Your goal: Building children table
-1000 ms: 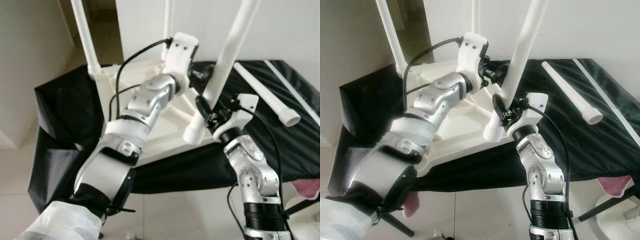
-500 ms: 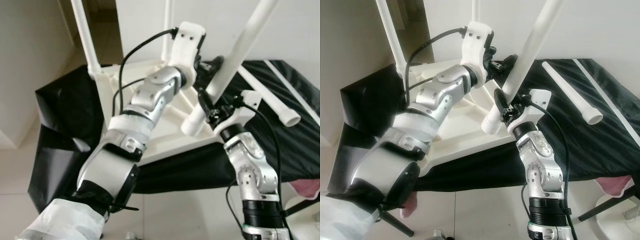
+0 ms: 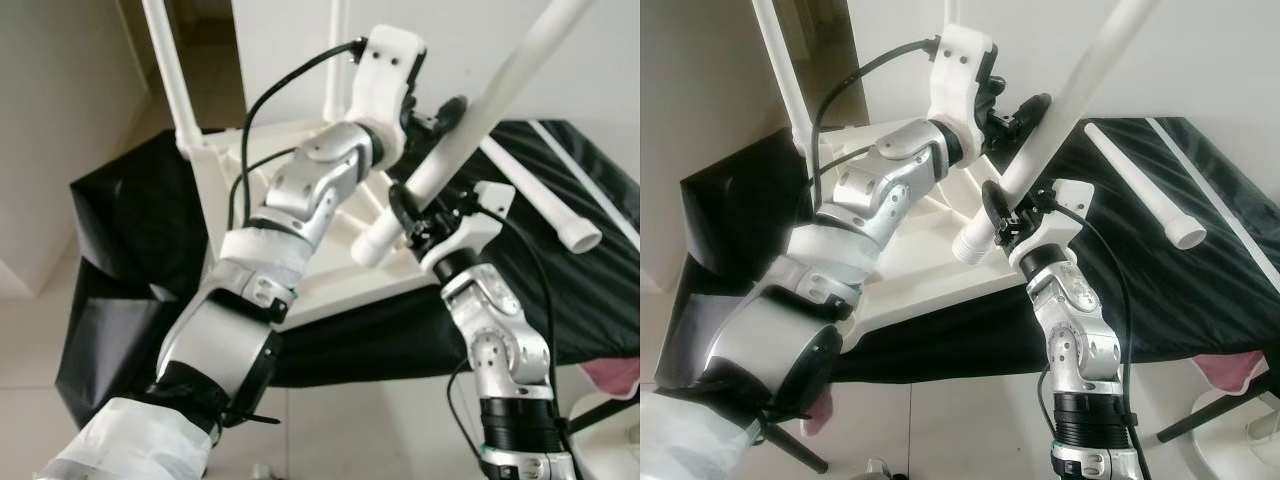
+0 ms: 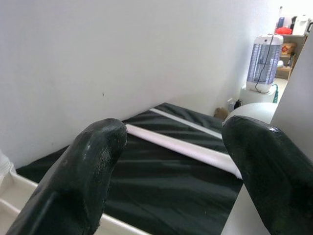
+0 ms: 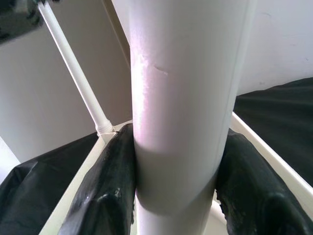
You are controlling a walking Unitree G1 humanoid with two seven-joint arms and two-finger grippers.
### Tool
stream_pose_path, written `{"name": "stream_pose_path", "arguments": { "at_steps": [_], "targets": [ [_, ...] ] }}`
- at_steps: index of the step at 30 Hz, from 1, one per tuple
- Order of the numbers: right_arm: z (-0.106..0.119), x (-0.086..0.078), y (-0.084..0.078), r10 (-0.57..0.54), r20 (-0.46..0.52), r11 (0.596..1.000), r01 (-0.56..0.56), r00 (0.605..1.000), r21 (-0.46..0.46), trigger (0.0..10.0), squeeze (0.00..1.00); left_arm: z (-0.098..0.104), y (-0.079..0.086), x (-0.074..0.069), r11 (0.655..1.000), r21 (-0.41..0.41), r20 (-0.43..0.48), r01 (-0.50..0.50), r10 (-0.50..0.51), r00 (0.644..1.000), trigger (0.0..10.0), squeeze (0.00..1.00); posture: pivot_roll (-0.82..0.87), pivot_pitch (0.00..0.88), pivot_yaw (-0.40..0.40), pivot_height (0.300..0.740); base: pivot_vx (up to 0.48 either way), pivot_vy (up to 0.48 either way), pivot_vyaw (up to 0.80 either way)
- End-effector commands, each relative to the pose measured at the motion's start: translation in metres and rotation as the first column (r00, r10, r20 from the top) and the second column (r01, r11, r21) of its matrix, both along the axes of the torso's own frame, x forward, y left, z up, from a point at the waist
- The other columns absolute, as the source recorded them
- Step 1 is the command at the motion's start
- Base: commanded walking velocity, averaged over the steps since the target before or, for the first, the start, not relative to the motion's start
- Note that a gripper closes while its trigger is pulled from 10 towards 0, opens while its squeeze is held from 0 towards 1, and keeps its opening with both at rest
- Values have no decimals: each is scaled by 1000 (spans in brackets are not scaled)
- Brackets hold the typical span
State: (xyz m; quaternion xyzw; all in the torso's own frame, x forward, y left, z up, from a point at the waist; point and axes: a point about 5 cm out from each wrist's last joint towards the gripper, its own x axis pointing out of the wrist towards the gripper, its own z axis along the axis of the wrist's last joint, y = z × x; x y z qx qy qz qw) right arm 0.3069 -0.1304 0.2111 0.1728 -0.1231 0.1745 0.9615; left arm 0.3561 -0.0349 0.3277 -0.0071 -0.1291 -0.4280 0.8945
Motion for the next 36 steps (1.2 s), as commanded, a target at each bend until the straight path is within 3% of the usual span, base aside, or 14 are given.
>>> {"name": "stream_pose_path", "arguments": {
  "at_steps": [1, 8, 12, 17, 21, 25, 26, 27, 29, 30, 31, 32, 33, 36],
  "targets": [
    [-3, 2, 9, 37, -29, 999, -37, 999, -14, 10000, 0, 6, -21, -23, 954, 57, 56, 293, -296, 954, 10000, 0, 27, 0, 3, 740, 0, 0, 0],
    [1, 2, 2, -2, -14, 1000, 2, 1000, 12, 10000, 0, 4, -8, -9, 979, 52, 66, 199, -203, 977, 10000, 0, 22, 0, 3, 740, 0, 0, 0],
    [4, 2, -9, -55, -3, 998, 55, 998, 35, 10000, 0, 2, 25, 16, 1000, -1, 52, 20, -20, 998, 10000, 0, 17, 0, 5, 740, 0, 0, 0],
    [5, 1, -17, -91, 6, 995, 90, 996, 45, 10000, 0, -4, 45, 26, 996, -28, 39, -82, 83, 996, 10000, 0, 17, 0, 5, 740, 0, 0, 0],
    [10, 2, -31, -156, 23, 986, 155, 987, 56, 10000, 0, -25, 64, 33, 989, 19, 21, -149, 148, 989, 10000, 0, 16, 0, 3, 740, 0, 0, 0],
    [12, 3, -36, -178, 24, 982, 176, 984, 63, 10000, 0, -33, 67, 34, 985, 54, 32, -163, 161, 986, 10000, 0, 16, 0, 3, 740, 0, 0, 0],
    [15, 4, -46, -226, 35, 973, 224, 973, 50, 4549, 0, -53, 70, 34, 980, 106, 10, -169, 169, 986, 10000, 0, 21, 0, 2, 740, 0, 0, 0],
    [17, 5, -51, -250, 42, 968, 248, 967, 44, 3098, 0, -63, 71, 33, 975, 138, 4, -171, 172, 985, 10000, 0, 21, 0, 2, 740, 0, 0, 0],
    [18, 5, -54, -264, 46, 964, 263, 963, 40, 3098, 0, -69, 71, 32, 972, 159, 2, -172, 174, 985, 10000, 0, 21, 0, 2, 740, 0, 0, 0],
    [19, 6, -56, -275, 48, 961, 274, 960, 36, 39, 0, -73, 70, 32, 969, 178, 8, -173, 175, 985, 10000, 0, 24, 0, -1, 740, 0, 0, 0],
    [21, 6, -60, -297, 52, 955, 296, 953, 20, 549, 0, -79, 69, 31, 965, 195, 8, -173, 175, 985, 10000, 0, 25, 0, -2, 740, 0, 0, 0],
    [21, 7, -62, -315, 53, 949, 315, 948, 2, 2235, 0, -85, 67, 29, 963, 209, 3, -169, 172, 985, 10000, 0, 25, 0, -2, 740, 0, 0, 0],
    [21, 7, -64, -330, 56, 943, 331, 942, -19, 10000, 0, -94, 65, 27, 953, 248, 19, -173, 174, 985, 10000, 0, 28, 0, -4, 740, 0, 0, 0],
    [22, 7, -67, -351, 63, 934, 354, 934, -46, 10000, 0, -106, 62, 24, 932, 313, 57, -183, 174, 983, 10000, 0, 30, 0, -6, 740, 0, 0, 0]
  ]
}}
